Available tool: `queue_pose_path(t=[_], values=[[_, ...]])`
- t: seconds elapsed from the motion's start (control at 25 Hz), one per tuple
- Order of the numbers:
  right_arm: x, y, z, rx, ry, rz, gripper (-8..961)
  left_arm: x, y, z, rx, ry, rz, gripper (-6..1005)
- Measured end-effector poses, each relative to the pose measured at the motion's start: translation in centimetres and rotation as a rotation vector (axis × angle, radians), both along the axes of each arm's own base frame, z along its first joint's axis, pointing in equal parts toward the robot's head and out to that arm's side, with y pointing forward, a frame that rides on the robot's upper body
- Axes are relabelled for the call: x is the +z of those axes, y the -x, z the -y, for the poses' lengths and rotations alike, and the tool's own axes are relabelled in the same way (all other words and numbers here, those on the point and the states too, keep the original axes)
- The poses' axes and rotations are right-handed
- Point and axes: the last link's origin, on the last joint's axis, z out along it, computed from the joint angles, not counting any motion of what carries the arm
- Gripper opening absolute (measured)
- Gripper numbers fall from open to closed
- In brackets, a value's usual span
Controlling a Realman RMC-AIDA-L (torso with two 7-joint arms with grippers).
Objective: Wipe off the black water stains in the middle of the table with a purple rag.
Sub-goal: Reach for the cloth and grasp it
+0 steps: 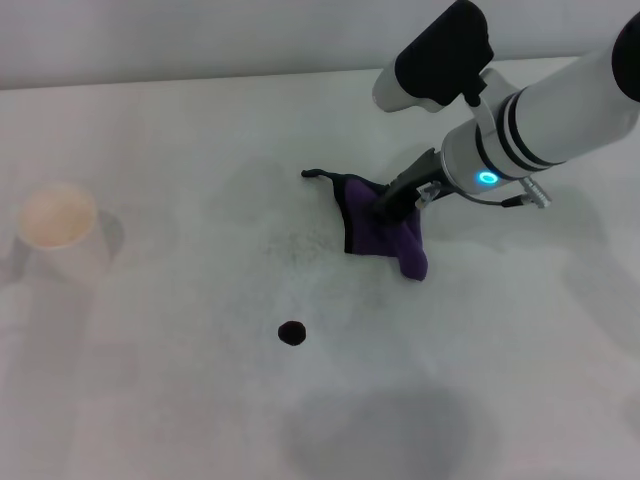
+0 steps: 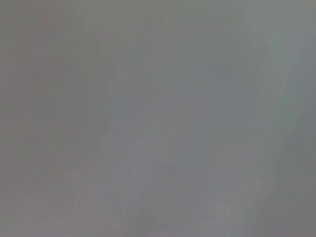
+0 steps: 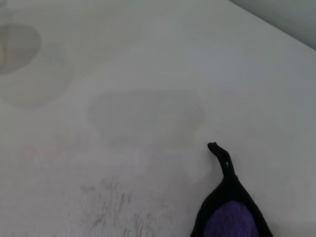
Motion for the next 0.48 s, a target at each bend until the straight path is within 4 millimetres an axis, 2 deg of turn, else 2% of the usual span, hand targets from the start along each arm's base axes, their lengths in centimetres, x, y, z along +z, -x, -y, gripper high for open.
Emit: queue_pose_path(t=[0.28,0.48], values=[[-0.16,-0.46,0.11,0.003,0.006,0.03,239,-0.11,-0.07,0.03,-0.003,0.003,0.0,892],[-0.22,-0.66,0.13,-0.001,0.006,0.033,240,-0.1,-0.11,0.04,-0.005,0.002,0.001,892]])
